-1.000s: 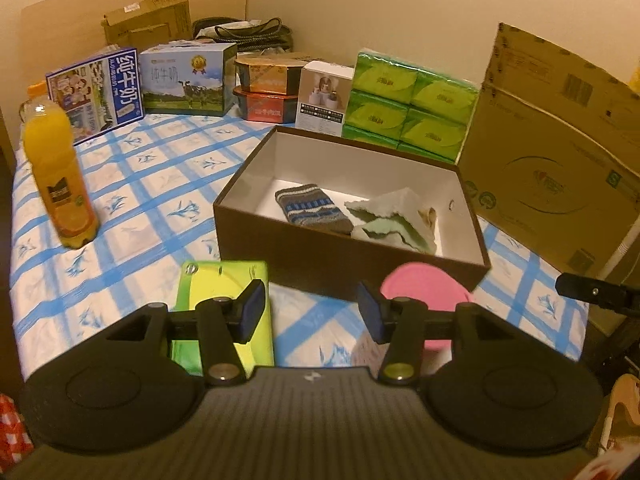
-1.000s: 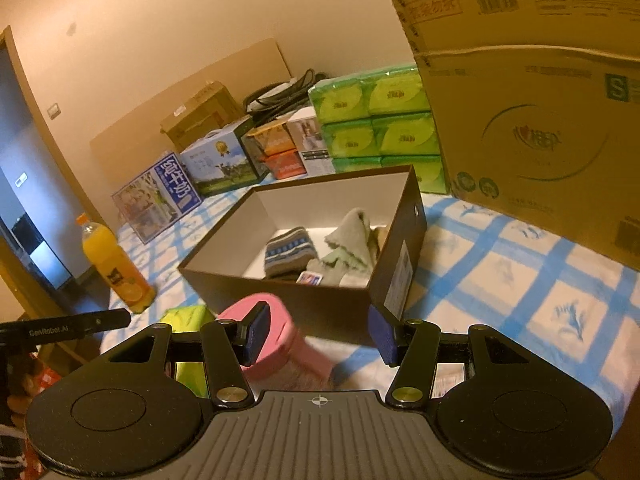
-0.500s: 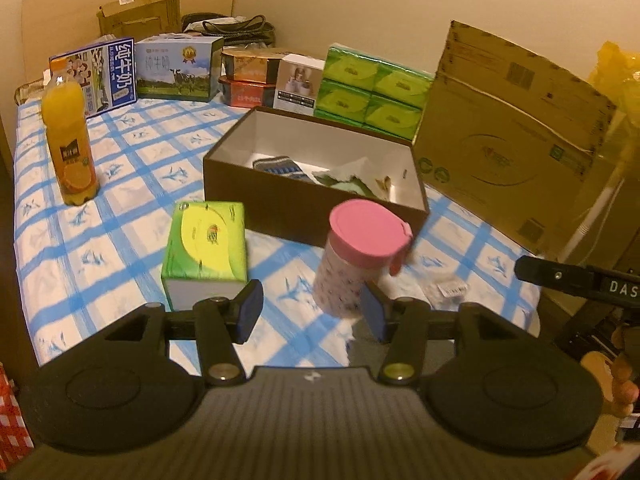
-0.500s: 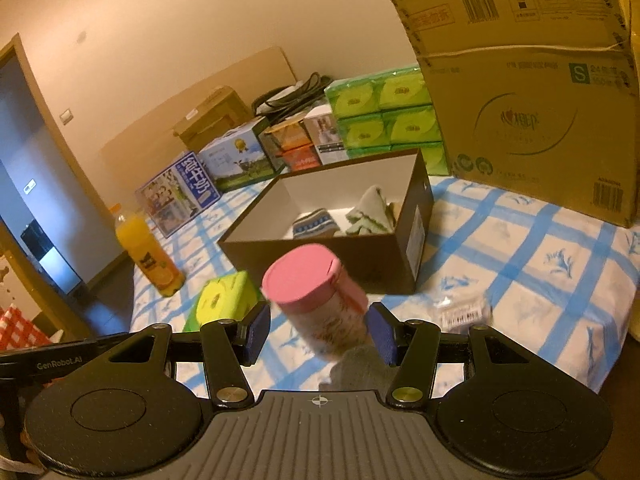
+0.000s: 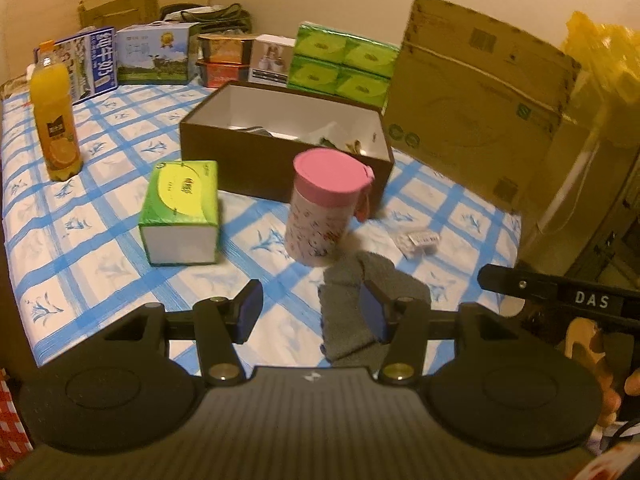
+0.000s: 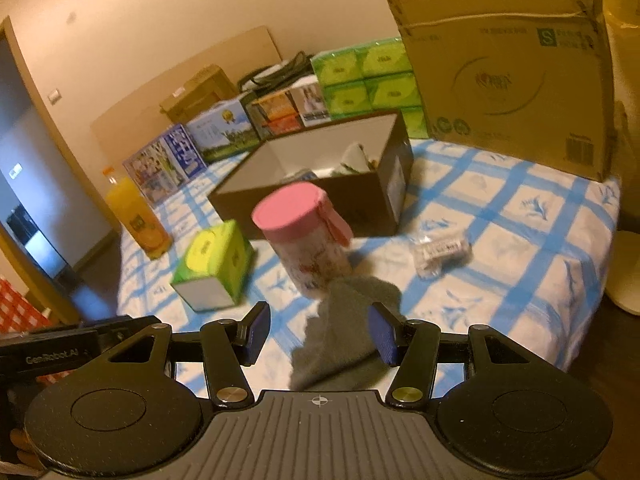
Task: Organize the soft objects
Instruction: 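Withdraw both open tools from the brown box toward the dark grey cloth, then grasp the dark grey cloth beside the pink cup with the left tool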
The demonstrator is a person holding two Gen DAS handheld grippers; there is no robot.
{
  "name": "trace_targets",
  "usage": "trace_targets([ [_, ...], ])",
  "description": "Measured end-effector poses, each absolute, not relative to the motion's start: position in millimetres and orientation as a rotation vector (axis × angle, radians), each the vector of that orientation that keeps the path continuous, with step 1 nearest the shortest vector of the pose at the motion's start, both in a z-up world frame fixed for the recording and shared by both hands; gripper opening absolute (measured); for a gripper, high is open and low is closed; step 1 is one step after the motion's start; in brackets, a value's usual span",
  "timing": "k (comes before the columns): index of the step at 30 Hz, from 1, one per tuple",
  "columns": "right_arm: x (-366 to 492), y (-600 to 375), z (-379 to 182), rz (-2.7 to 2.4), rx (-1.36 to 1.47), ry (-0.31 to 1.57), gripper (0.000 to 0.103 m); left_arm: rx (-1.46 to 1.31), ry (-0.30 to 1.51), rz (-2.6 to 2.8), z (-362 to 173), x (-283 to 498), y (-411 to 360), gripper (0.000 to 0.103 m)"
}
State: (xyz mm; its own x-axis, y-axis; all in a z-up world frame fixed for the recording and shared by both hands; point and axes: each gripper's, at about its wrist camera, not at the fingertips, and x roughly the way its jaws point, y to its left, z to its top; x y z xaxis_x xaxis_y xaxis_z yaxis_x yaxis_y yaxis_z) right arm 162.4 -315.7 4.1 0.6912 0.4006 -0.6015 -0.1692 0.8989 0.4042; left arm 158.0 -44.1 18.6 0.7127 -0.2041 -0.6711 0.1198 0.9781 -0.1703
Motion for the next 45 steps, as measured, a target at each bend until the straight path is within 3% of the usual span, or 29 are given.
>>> trace_targets([
  [39,185,-342,-76,0.164,0.321,0.879,0.055,0.166,0.862,-0.392,-110,208,-146,0.054],
  [41,187,-343,-77,0.160,0.326,0.880,0.054,0.171,0.869,-0.405,-116,216,-151,0.048],
  [43,189,-343,-77,0.157,0.330,0.880,0.055,0.184,0.881,-0.402,-122,222,-154,0.022],
  [45,189,-344,-77,0.155,0.330,0.880,0.054,0.178,0.902,-0.413,-127,227,-152,0.012],
])
